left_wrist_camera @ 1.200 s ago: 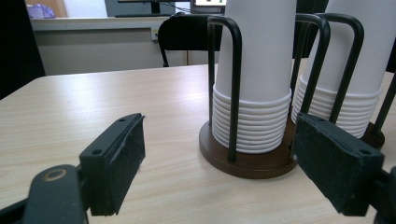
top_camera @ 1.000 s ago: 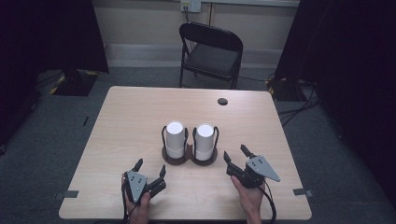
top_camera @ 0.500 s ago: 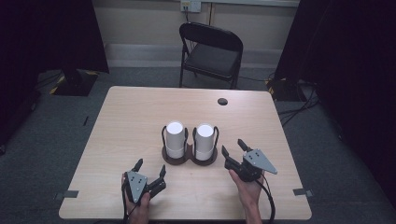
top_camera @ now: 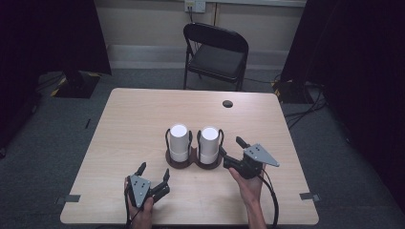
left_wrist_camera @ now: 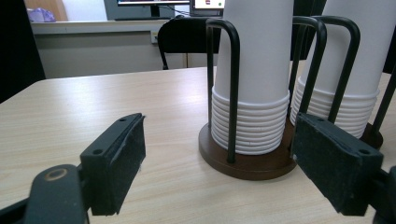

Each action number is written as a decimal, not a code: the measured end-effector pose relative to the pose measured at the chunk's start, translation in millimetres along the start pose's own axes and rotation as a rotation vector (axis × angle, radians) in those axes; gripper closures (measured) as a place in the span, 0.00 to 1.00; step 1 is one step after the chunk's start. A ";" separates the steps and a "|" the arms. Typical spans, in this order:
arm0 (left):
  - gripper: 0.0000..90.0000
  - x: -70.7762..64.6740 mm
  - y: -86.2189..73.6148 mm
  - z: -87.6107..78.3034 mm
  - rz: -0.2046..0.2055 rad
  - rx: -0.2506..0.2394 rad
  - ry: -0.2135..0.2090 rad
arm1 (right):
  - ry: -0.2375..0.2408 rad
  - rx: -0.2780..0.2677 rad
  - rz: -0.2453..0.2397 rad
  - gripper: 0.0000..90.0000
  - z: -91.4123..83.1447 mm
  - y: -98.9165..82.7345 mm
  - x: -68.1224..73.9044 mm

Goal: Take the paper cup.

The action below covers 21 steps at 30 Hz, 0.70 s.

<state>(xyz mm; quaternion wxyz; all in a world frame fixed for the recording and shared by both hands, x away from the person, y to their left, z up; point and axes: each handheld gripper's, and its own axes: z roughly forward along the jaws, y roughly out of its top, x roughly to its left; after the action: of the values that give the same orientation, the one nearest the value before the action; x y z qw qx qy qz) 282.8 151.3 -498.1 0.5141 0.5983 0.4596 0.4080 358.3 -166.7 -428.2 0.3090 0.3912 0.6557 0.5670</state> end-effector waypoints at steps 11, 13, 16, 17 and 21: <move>0.20 0.4 0.0 0.0 -0.005 0.002 0.000 | 0.040 -0.023 -0.003 0.28 13.7 17.6 14.4; 0.20 0.3 0.0 0.0 -0.005 0.001 0.001 | 0.039 -0.018 -0.008 0.30 17.0 19.3 17.4; 0.20 0.3 0.0 0.0 -0.002 0.001 -0.001 | 0.046 -0.018 -0.015 0.29 22.4 22.4 21.9; 0.20 0.3 0.0 0.0 -0.002 0.001 -0.001 | 0.046 -0.018 -0.015 0.29 22.4 22.4 21.9; 0.20 0.4 0.0 -0.1 -0.004 0.001 -0.002 | 0.054 -0.012 -0.021 0.28 31.3 24.8 27.4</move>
<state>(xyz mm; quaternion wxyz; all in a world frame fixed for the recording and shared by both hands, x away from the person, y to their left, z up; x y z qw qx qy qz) 282.7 151.7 -498.1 0.5153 0.5980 0.4606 0.4059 375.1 -126.1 -407.9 0.2997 0.3672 0.6643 0.5780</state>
